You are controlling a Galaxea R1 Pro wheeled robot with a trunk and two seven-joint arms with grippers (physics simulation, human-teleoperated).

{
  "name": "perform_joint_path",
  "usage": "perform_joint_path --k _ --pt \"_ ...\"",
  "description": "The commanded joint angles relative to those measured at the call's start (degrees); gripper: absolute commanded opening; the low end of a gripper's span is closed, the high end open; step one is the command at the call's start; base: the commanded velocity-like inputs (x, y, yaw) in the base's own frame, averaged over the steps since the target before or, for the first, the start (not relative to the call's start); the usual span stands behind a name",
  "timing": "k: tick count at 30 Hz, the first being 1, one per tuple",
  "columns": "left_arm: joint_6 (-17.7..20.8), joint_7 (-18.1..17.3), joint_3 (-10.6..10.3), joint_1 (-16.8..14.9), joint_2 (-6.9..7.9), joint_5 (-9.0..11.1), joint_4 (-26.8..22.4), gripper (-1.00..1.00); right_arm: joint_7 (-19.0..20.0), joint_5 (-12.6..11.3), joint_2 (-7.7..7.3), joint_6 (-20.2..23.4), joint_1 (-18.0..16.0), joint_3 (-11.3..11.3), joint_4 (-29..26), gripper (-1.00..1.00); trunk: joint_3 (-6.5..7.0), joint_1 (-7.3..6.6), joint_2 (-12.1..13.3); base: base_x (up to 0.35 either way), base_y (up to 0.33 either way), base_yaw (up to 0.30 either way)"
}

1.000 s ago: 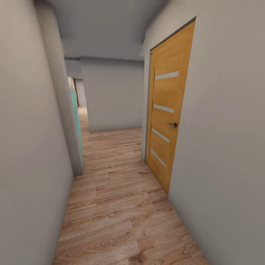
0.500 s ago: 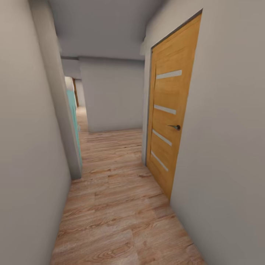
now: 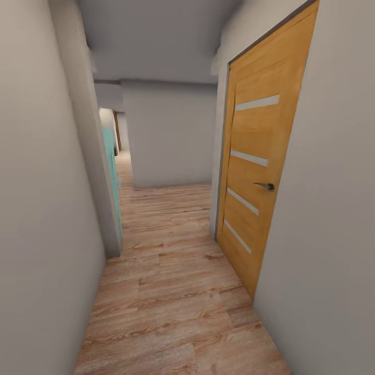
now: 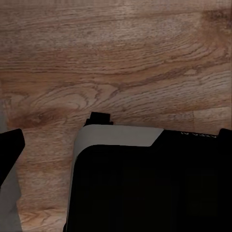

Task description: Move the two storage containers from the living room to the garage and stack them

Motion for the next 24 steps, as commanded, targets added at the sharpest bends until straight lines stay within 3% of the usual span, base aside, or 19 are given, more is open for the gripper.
perform_joint_path --k 1,24 --pt "-0.2 0.0 0.2 0.0 0.0 0.4 0.1 1.0 0.1 -0.4 0.05 -0.2 0.0 0.5 0.1 1.0 -0.07 0.04 0.0 0.321 0.0 0.036" --pt "-0.1 0.0 0.2 0.0 0.0 0.4 0.1 1.0 0.1 -0.4 0.05 -0.2 0.0 0.4 0.1 1.0 -0.07 0.04 0.0 0.322 0.0 0.003"
